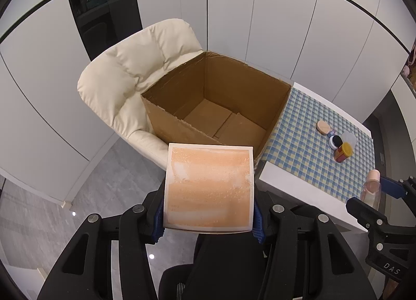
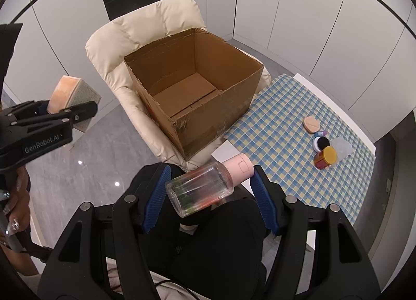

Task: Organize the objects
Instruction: 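Carry the sponge with the left tool while the right tool carries the bottle over the cardboard box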

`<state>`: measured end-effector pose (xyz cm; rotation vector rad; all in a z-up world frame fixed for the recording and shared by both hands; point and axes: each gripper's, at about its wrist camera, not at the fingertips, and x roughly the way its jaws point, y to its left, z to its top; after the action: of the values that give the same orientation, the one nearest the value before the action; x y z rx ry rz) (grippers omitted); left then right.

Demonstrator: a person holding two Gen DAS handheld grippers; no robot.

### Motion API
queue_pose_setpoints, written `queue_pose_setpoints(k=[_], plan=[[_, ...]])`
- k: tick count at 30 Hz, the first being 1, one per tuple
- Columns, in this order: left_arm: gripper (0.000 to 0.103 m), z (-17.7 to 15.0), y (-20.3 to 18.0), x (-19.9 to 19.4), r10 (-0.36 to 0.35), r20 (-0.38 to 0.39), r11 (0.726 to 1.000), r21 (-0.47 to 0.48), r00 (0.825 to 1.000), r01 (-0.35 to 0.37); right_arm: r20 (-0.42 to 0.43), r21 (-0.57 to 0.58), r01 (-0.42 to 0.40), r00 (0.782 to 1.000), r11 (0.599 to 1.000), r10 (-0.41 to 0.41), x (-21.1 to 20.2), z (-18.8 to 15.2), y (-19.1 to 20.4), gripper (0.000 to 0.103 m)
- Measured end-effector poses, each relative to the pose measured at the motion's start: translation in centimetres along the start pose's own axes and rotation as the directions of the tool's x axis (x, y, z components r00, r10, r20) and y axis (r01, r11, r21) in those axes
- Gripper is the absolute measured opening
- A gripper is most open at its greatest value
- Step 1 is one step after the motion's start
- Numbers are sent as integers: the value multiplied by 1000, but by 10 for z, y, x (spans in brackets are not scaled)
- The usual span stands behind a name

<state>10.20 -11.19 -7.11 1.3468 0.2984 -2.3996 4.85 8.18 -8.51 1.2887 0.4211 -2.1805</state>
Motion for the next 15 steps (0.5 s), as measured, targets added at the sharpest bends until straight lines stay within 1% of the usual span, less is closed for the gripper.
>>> queue_pose_setpoints(k=[9,15], plan=[[51,14,-8,14,-12,-3,1000,5,1000,12,6,3,6,1000,1000,-6,7,13,-5,66],[51,29,-7,28,-17,-8,1000,0,1000,17,15,4,18,1000,1000,-18,15,31,-9,66]])
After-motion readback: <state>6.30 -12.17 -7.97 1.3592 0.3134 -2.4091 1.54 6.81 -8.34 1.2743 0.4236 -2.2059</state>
